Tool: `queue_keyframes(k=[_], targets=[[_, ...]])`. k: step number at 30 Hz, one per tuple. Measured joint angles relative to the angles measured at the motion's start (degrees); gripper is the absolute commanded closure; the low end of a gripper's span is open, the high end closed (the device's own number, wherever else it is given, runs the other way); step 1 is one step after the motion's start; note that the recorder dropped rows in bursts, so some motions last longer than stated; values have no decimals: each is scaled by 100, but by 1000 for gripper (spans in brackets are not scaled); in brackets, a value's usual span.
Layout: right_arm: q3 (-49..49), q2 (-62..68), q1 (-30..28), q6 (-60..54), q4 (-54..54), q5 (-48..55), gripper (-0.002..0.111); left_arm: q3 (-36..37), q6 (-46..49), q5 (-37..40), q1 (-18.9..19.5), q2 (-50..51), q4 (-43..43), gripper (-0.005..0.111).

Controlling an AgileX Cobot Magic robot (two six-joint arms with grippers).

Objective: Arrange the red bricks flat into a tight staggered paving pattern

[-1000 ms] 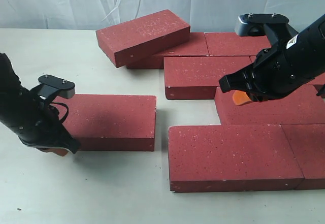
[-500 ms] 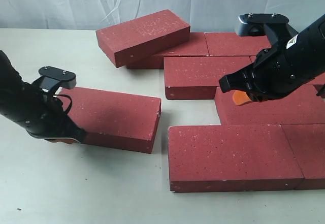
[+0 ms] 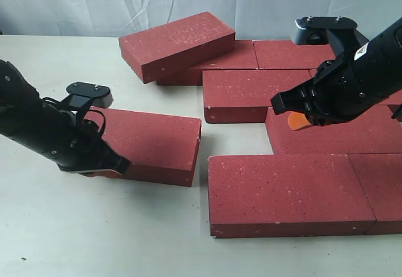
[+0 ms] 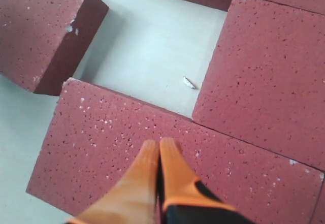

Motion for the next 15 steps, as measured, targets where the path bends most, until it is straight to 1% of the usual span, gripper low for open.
queue_keyframes(k=[7, 15], targets=[[0, 0, 0, 0, 0, 0, 109, 0, 23, -249, -172, 0, -195, 107], [0, 0, 0, 0, 0, 0, 109, 0, 23, -434, -172, 0, -411, 107]])
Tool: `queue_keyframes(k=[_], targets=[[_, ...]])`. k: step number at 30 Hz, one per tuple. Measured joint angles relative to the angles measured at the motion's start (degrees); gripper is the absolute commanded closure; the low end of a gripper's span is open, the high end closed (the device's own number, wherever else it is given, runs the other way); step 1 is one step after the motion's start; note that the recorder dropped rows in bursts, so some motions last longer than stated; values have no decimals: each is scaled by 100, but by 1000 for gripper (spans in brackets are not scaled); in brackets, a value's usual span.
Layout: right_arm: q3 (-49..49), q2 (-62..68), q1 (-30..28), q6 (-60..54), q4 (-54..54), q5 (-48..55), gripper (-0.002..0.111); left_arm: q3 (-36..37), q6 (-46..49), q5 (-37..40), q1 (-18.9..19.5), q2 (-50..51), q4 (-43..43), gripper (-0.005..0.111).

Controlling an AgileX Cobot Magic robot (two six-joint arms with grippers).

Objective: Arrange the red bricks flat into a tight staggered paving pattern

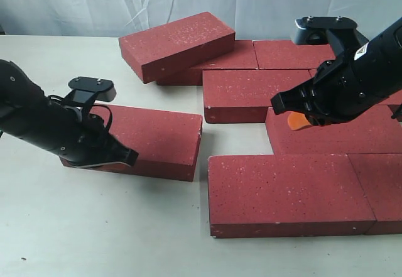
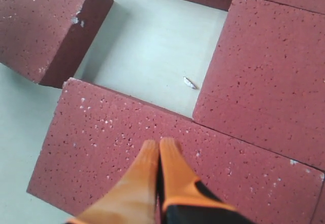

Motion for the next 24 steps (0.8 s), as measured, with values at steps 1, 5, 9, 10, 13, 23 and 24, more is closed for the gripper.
queue_keyframes(k=[1, 5, 9, 10, 13, 23, 24], targets=[[0, 0, 0, 0, 0, 0, 109, 0, 0, -16, 0, 0, -31, 107], [0, 0, 0, 0, 0, 0, 109, 0, 0, -41, 0, 0, -195, 107], [0, 0, 0, 0, 0, 0, 109, 0, 0, -79, 0, 0, -295, 107], [0, 0, 0, 0, 0, 0, 109, 0, 0, -94, 0, 0, -345, 107], [0, 0, 0, 0, 0, 0, 109, 0, 0, -108, 0, 0, -502, 107], [0, 0, 0, 0, 0, 0, 109, 0, 542, 543, 0, 0, -641, 107], [0, 0, 0, 0, 0, 0, 109, 0, 607, 598, 0, 0, -666, 107]])
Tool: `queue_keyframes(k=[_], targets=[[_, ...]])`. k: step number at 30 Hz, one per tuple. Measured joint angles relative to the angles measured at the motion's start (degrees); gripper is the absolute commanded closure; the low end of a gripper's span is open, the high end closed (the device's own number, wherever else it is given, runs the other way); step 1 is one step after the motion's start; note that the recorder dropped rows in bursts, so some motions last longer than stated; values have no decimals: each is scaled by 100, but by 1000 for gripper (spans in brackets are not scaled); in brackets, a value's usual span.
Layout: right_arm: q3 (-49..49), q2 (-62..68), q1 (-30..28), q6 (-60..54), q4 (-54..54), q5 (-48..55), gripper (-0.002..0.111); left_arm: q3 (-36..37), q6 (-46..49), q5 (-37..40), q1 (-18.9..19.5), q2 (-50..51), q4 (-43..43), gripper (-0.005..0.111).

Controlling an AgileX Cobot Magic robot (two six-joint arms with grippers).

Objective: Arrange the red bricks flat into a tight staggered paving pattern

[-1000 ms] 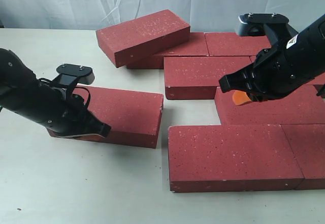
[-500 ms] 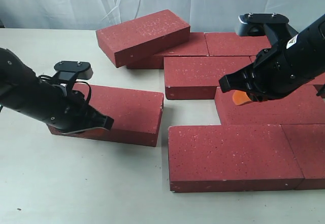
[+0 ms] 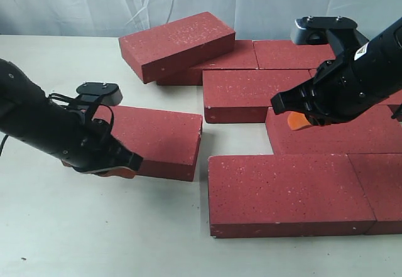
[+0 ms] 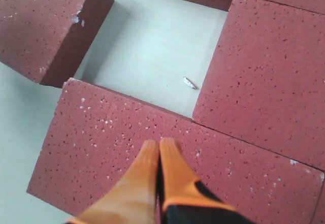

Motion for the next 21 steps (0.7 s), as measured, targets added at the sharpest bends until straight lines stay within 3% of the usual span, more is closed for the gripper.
queue_keyframes(k=[4, 14, 21], targets=[[0, 0, 0, 0, 0, 0, 109, 0, 190, -9, -117, 0, -188, 107], [0, 0, 0, 0, 0, 0, 109, 0, 340, -880, -949, 0, -619, 107], [0, 0, 0, 0, 11, 0, 109, -17, 340, -1224, -1121, 55, -808, 107]])
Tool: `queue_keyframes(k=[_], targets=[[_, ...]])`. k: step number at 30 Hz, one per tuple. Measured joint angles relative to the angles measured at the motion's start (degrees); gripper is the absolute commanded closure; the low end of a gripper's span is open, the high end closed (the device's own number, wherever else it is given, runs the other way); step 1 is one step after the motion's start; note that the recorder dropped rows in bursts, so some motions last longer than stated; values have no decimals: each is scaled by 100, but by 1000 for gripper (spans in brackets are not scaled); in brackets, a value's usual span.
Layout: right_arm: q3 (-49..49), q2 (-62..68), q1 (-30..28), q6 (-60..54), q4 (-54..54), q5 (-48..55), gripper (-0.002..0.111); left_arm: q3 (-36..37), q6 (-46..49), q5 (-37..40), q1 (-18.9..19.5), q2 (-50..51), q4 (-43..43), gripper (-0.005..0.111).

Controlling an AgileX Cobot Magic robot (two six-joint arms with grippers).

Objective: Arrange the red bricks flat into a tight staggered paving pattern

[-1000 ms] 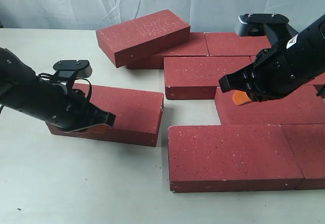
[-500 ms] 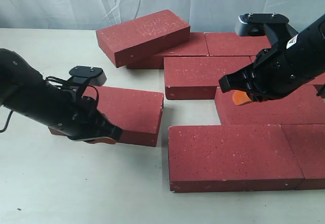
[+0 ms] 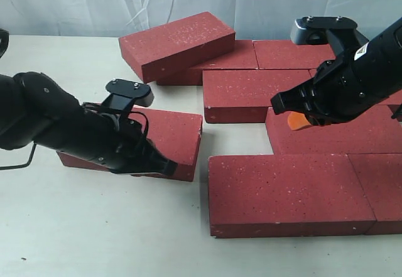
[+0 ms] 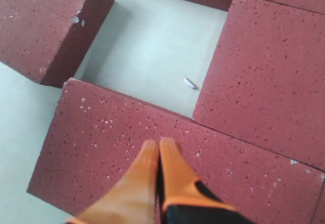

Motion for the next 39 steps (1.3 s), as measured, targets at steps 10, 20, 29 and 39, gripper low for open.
queue_keyframes(k=[10, 20, 29, 39], targets=[[0, 0, 0, 0, 0, 0, 109, -322, 123, 14, 0, 565, -553, 107], [0, 0, 0, 0, 0, 0, 109, -687, 123, 628, 0, 390, -656, 107], [0, 0, 0, 0, 0, 0, 109, -715, -1801, 796, 1208, -495, 1712, 107], [0, 0, 0, 0, 0, 0, 109, -230, -4615, 843, 2290, -583, 5759, 107]])
